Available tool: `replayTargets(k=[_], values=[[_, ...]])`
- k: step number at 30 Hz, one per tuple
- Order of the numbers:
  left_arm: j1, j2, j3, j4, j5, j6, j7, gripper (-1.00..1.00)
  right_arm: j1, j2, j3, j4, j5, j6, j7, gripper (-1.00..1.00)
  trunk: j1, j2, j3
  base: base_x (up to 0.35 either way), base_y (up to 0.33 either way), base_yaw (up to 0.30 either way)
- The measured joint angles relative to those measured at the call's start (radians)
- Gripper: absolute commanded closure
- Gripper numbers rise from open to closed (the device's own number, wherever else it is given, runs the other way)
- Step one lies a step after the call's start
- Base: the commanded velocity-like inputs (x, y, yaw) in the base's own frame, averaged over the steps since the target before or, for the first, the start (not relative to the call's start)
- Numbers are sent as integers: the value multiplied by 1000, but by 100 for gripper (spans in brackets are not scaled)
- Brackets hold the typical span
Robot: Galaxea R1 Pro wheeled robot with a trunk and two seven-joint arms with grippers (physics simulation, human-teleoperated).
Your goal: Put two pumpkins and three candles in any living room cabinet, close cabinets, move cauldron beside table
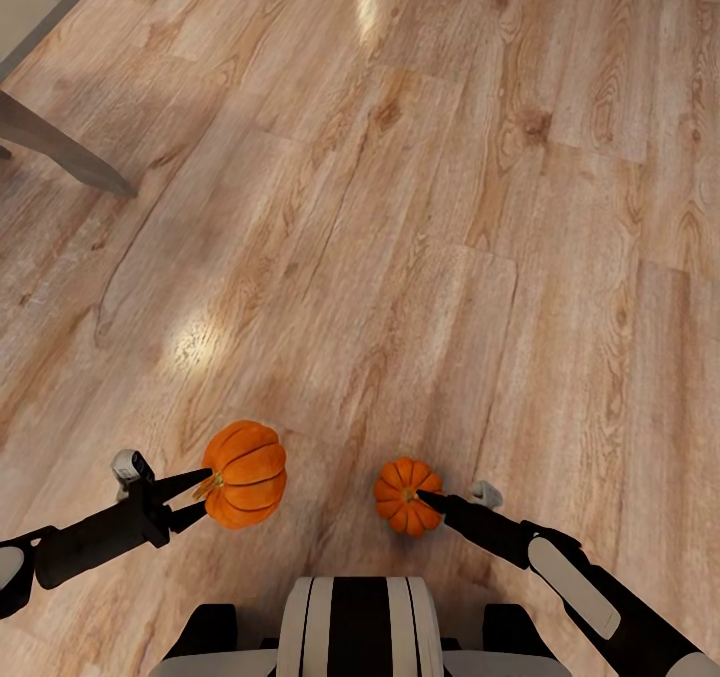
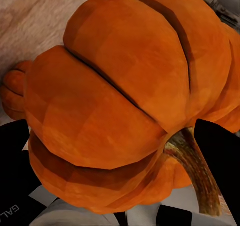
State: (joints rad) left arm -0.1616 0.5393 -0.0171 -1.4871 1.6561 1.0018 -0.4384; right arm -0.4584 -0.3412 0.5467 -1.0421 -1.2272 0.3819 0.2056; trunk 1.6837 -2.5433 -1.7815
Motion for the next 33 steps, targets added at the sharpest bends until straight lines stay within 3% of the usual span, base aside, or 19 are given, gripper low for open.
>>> replayTargets(k=[10, 14, 33], values=[[0, -1, -5, 0, 0, 0, 0, 100, 1, 0, 2, 0, 0, 0, -22, 100, -1, 1, 12, 0, 0, 0], [0, -1, -5, 0, 1, 0, 0, 100, 0, 0, -1, 2, 16, -2, -39, 100, -3, 2, 27, 0, 0, 0], [0, -2, -5, 0, 1, 0, 0, 100, 0, 0, -1, 2, 14, -2, -38, 100, -12, 6, 100, 0, 0, 0]])
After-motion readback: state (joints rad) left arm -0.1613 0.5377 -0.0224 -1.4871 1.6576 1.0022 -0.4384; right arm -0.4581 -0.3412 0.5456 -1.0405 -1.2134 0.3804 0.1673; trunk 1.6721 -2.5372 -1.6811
